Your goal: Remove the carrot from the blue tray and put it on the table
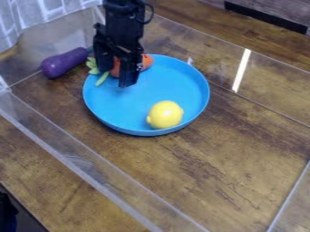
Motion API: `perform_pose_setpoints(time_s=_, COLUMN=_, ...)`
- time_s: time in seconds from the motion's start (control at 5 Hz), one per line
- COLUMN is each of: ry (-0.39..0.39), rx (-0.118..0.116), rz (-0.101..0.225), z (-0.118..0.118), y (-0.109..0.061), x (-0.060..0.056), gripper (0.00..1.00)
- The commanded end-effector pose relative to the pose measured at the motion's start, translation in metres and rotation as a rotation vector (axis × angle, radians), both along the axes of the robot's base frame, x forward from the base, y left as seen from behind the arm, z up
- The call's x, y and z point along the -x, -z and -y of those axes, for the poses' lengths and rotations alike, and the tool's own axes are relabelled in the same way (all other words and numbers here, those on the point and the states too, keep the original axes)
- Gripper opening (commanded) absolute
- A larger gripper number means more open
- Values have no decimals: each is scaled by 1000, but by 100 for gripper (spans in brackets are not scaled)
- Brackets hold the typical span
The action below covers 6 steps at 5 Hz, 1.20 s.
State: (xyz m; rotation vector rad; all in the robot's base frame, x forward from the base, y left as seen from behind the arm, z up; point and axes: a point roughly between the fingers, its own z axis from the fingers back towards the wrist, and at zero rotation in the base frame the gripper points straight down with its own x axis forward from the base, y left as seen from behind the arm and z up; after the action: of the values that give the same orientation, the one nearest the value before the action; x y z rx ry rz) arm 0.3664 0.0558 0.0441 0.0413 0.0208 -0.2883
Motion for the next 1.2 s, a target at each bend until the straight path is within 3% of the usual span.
perform_pose_setpoints(time_s=0.0, ry=18, rx=-15, rz=70, z=-3, y=-17, x=-14, gripper=0)
perform_pose_setpoints(time_s=0.4, ry=53, rx=-22, rz=80, z=0, y=-21, x=-19, gripper=0)
perform_pose_setpoints(time_s=1.0, ry=83, rx=-39, rz=115, z=7, y=-67, x=-19, gripper=0)
